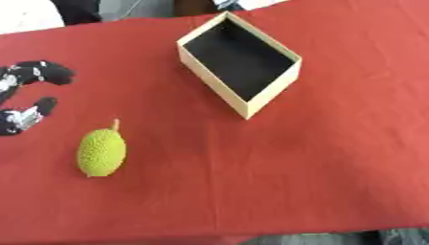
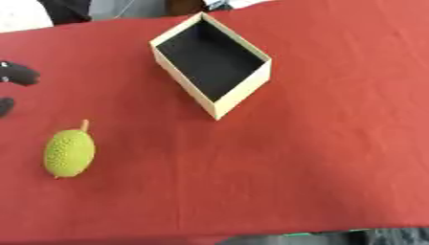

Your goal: Pick up objects on the table and place them in the box.

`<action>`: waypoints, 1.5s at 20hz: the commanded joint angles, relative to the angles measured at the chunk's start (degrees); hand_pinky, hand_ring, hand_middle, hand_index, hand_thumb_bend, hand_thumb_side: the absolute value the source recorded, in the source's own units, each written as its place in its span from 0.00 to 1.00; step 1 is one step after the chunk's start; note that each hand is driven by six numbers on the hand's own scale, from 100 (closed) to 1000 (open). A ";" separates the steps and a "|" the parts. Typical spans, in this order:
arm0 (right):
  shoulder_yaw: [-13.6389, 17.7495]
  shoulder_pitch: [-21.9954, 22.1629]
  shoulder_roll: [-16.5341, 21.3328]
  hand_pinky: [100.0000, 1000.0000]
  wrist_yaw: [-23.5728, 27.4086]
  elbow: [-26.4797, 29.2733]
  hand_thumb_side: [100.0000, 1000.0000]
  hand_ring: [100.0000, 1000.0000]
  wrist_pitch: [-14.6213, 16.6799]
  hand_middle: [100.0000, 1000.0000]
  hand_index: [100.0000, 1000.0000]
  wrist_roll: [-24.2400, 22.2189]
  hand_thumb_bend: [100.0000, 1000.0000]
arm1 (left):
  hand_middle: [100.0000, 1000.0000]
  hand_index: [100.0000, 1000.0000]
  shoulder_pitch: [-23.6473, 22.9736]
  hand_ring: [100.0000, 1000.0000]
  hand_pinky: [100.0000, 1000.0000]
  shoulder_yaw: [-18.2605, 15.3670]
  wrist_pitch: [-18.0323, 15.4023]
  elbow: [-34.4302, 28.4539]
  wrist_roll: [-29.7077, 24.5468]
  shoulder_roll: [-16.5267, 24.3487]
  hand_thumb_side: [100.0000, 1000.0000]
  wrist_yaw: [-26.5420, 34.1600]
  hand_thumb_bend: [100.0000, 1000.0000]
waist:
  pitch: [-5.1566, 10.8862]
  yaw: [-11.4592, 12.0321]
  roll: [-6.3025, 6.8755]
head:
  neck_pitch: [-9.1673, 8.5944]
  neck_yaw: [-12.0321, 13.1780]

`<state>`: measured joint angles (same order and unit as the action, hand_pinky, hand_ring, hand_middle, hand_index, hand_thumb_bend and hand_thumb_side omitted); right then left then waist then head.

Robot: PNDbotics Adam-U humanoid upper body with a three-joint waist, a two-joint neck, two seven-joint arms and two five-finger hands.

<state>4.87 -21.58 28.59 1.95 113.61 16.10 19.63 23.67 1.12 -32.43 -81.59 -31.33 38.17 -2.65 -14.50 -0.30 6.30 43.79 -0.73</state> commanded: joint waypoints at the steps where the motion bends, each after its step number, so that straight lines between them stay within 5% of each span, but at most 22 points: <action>1: 0.28 -0.27 0.87 0.80 0.02 0.99 0.61 0.76 0.19 0.49 0.72 -0.12 0.00 | 0.78 0.86 0.78 0.79 0.80 -1.37 -19.54 -0.65 -20.57 0.63 0.64 -0.85 0.13 | 0.59 0.13 -0.33 | 0.33 -0.20; 9: 0.23 -0.36 0.55 0.80 -0.49 0.99 0.63 0.76 0.02 0.48 0.72 0.17 0.00 | 0.78 0.85 -0.20 0.79 0.81 -2.77 -19.54 -1.73 -20.64 -3.58 0.64 -6.23 0.12 | -0.94 0.59 -0.49 | 0.33 2.91; 14: 0.16 -0.48 0.41 0.80 -0.55 0.99 0.63 0.76 -0.10 0.48 0.72 0.27 0.00 | 0.80 0.85 -0.67 0.81 0.82 -3.06 -19.54 -1.98 -20.64 -5.25 0.69 -9.61 0.22 | -1.05 0.80 -0.44 | 0.33 5.32; 23: 0.26 -0.31 0.38 0.80 -0.28 0.99 0.63 0.76 -0.21 0.48 0.72 0.29 0.00 | 0.79 0.84 -0.94 0.80 0.81 -2.96 -19.54 -2.22 -20.64 -7.15 0.66 -13.08 0.27 | -0.39 0.81 -0.09 | 0.33 4.99; 30: 0.35 -0.03 0.70 0.81 -0.13 0.99 0.62 0.76 -0.12 0.48 0.72 0.30 0.00 | 0.79 0.84 -2.47 0.81 0.81 -3.79 -19.54 -2.78 -20.64 -6.54 0.79 -10.57 0.27 | 0.03 1.00 -0.04 | 0.33 3.78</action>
<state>4.88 -21.15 28.30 1.71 113.61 15.93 19.84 20.93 -1.71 -31.90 -83.37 -31.86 29.80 -13.68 -15.62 0.62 6.43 43.79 3.29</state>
